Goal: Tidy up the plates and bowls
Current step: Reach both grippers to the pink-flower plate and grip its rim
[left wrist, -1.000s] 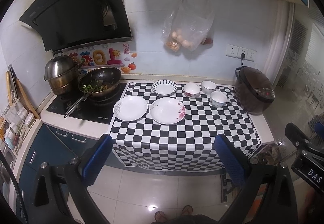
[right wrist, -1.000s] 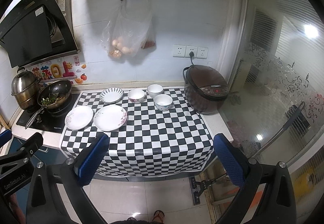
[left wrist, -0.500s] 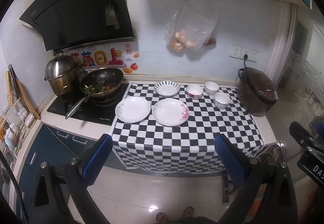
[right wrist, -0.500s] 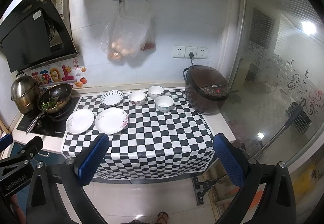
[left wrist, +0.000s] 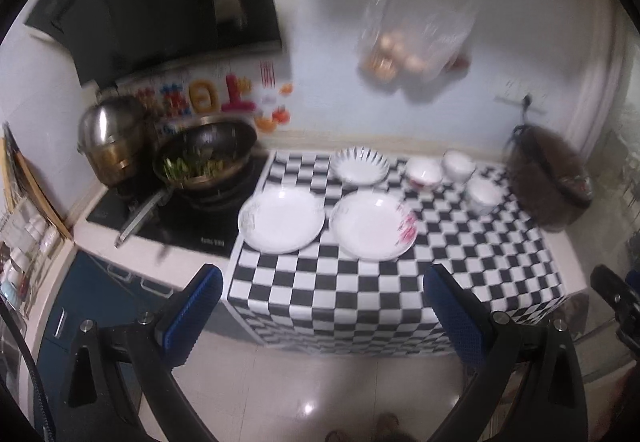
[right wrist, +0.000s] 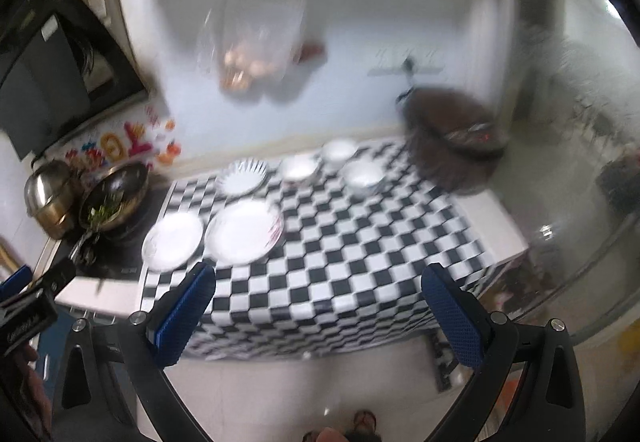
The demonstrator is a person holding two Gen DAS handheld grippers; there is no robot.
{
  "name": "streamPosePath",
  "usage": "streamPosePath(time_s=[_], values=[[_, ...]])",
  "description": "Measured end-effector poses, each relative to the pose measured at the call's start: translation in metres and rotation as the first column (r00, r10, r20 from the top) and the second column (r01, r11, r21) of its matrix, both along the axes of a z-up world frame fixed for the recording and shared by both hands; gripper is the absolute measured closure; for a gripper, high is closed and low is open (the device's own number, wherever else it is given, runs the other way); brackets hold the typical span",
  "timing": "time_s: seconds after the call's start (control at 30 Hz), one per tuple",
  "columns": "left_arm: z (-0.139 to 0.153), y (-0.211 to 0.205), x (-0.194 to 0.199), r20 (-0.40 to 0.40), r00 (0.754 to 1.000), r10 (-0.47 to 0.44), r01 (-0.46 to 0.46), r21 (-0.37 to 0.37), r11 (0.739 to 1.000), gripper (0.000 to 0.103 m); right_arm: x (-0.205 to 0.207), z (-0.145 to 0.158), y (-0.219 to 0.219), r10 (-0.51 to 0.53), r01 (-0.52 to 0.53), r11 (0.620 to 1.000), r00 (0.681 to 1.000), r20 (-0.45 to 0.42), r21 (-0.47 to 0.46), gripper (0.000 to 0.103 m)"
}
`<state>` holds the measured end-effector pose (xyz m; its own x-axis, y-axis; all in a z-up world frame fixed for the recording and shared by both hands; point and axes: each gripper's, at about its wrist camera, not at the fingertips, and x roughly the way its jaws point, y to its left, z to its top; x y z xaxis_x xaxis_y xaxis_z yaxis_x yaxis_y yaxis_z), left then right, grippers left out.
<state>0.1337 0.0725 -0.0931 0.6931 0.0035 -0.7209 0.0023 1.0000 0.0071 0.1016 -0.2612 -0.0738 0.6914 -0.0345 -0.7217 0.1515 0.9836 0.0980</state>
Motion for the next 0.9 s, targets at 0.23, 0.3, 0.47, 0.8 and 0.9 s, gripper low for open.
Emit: streamPosePath(time_s=[0.23,0.3,0.47,0.8,0.9], values=[[-0.076,0.004,0.093,-0.204,0.978,-0.045,0.034,-0.06,0.998,0.009,0.116,-0.09,0.01,0.054,-0.032,0.991,0.983,-0.174,0.129,0.0],[-0.1,0.002,0.123,-0.268,0.962,-0.058,0.035,-0.089,0.995,0.01,0.163,-0.122,0.011,0.083,-0.039,0.982,0.968,-0.239,0.183,0.0],[-0.163,-0.004,0.202,-0.411,0.909,-0.065,0.001,-0.152,0.988,0.01,0.265,-0.195,0.007,0.161,-0.061,0.961,0.916,-0.367,0.27,0.0],[-0.269,-0.009,0.297,-0.619,0.785,-0.01,-0.158,-0.216,0.964,0.044,0.415,-0.329,0.029,0.362,-0.153,0.913,0.73,-0.58,0.377,0.02],[-0.286,-0.01,0.311,-0.65,0.76,-0.006,-0.181,-0.22,0.958,0.051,0.444,-0.355,0.042,0.393,-0.178,0.907,0.681,-0.617,0.381,0.03]])
